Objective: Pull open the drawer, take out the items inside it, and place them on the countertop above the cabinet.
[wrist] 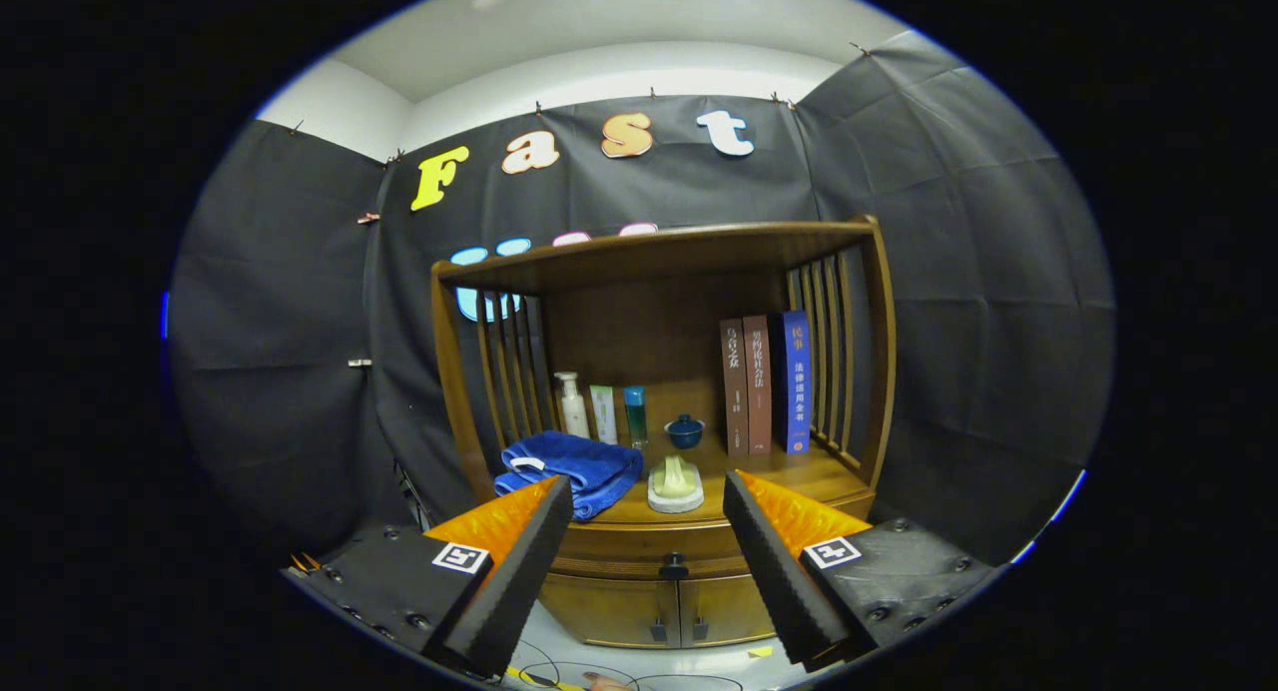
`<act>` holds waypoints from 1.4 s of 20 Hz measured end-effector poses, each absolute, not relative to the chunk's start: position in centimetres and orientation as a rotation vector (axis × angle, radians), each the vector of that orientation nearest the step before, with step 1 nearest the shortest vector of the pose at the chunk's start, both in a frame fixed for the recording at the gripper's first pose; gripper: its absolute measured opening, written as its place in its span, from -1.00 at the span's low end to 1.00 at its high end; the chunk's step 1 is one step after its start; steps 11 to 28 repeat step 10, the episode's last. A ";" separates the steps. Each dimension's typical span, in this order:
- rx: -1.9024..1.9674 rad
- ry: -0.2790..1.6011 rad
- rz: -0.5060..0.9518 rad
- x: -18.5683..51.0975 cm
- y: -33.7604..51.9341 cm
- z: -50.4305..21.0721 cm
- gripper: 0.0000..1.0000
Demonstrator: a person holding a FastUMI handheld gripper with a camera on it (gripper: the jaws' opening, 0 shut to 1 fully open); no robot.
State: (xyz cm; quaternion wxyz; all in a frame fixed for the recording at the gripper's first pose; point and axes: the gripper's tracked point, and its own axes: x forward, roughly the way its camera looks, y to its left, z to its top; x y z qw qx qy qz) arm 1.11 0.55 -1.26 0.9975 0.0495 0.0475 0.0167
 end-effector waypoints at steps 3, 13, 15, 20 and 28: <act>0.112 0.077 0.038 -0.9 0.7 0.1 0.97; 0.097 0.078 0.039 -1.6 0.6 0.2 0.97; 0.097 0.078 0.039 -1.6 0.6 0.2 0.97; 0.097 0.078 0.039 -1.6 0.6 0.2 0.97; 0.097 0.078 0.039 -1.6 0.6 0.2 0.97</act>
